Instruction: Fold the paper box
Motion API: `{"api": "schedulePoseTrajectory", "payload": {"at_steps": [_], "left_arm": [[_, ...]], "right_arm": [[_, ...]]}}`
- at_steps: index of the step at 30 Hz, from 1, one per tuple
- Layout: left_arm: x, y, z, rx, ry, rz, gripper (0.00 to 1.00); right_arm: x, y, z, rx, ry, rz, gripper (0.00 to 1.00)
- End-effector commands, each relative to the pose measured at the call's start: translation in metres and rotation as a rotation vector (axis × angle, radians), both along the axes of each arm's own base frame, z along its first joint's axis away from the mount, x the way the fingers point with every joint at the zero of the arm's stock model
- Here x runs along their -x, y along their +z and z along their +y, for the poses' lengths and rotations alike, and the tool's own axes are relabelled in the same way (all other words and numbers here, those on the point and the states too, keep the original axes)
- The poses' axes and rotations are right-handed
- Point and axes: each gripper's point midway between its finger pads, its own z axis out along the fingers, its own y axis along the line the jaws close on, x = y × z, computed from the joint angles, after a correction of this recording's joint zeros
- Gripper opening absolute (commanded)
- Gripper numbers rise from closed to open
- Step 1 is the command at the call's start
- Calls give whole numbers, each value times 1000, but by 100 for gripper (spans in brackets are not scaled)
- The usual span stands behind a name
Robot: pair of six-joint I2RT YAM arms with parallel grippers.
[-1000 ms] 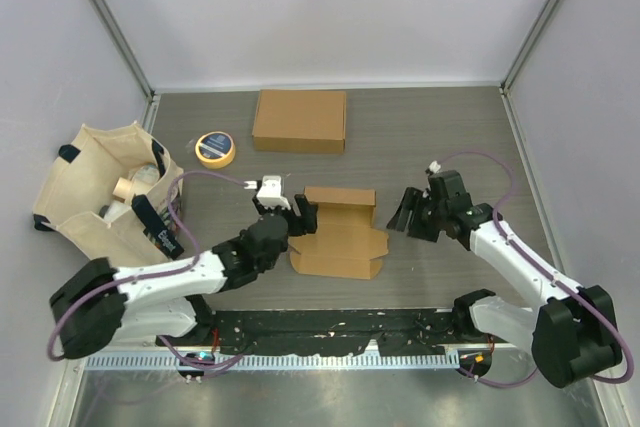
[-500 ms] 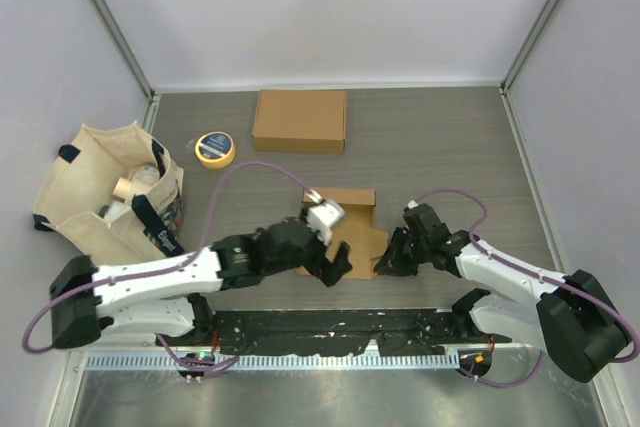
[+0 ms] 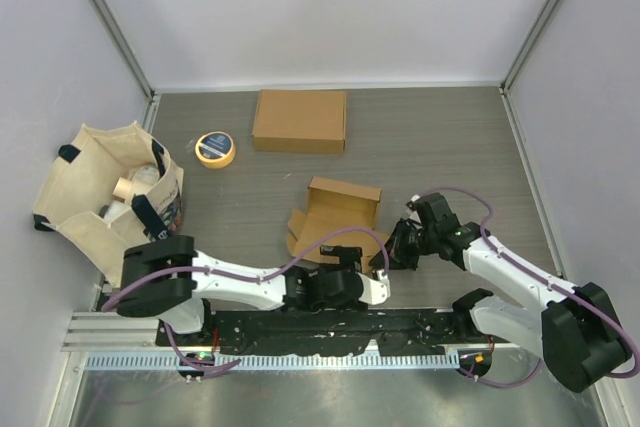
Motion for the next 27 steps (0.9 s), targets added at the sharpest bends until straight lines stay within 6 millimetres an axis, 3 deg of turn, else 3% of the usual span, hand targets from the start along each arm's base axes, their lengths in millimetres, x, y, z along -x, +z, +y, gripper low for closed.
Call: {"api": "schedulePoseTrajectory", "payload": {"at_steps": [1,3,4,5,7,8,9,10,11,12,13,14,15,16,17,18,19,20,22,23,26,27], "left_arm": [[-28,20,-23,-19,-3,-220,91],[-39,22,-19,-51,30,-292,78],[-46,28,-16,-48,72,-338,60],[-49,34,-15,-42,95,-359,53],[-47,39,-13,-24,118,-324,34],[-45,55,-18,33,136,-301,26],[-43,62,-19,63,153,-274,19],[-39,61,-13,65,189,-213,8],[-35,79,-22,124,196,-172,5],[-33,93,-22,166,215,-146,1],[-30,96,-15,172,271,-96,0],[-31,125,-23,243,312,-69,0],[-34,134,-23,269,362,-21,0],[-33,133,-8,203,413,25,0],[-35,169,-21,349,513,129,0],[-48,169,-17,349,592,200,0],[-50,168,1,298,673,250,0],[-58,197,-6,443,789,349,0],[-79,214,10,505,959,488,0],[-99,220,24,563,1061,527,0],[-113,234,41,758,1310,683,0],[-127,236,51,860,1445,732,0]], "right_arm": [[6,33,14,-116,75,32,1],[3,39,13,-126,70,29,1],[0,42,12,-127,68,13,1],[-5,45,10,-130,62,-10,3],[-37,53,-13,-69,-1,-131,30],[-53,59,-26,-27,-34,-205,38],[-74,77,-36,12,-71,-292,60],[-95,88,-55,60,-123,-368,67],[-112,97,-69,118,-166,-432,69],[-130,121,-78,155,-200,-512,70],[-140,131,-88,212,-224,-558,71],[-151,137,-106,319,-264,-605,70],[-159,154,-114,356,-289,-669,71],[-161,162,-121,393,-305,-714,71],[-164,164,-128,433,-309,-736,71],[-166,167,-141,517,-316,-755,71],[-165,165,-144,542,-307,-751,71],[-164,165,-144,551,-288,-758,70],[-158,155,-137,529,-231,-765,70],[-154,157,-138,533,-229,-780,69],[-145,157,-146,603,-212,-806,69],[-141,159,-139,613,-170,-821,70]]}}
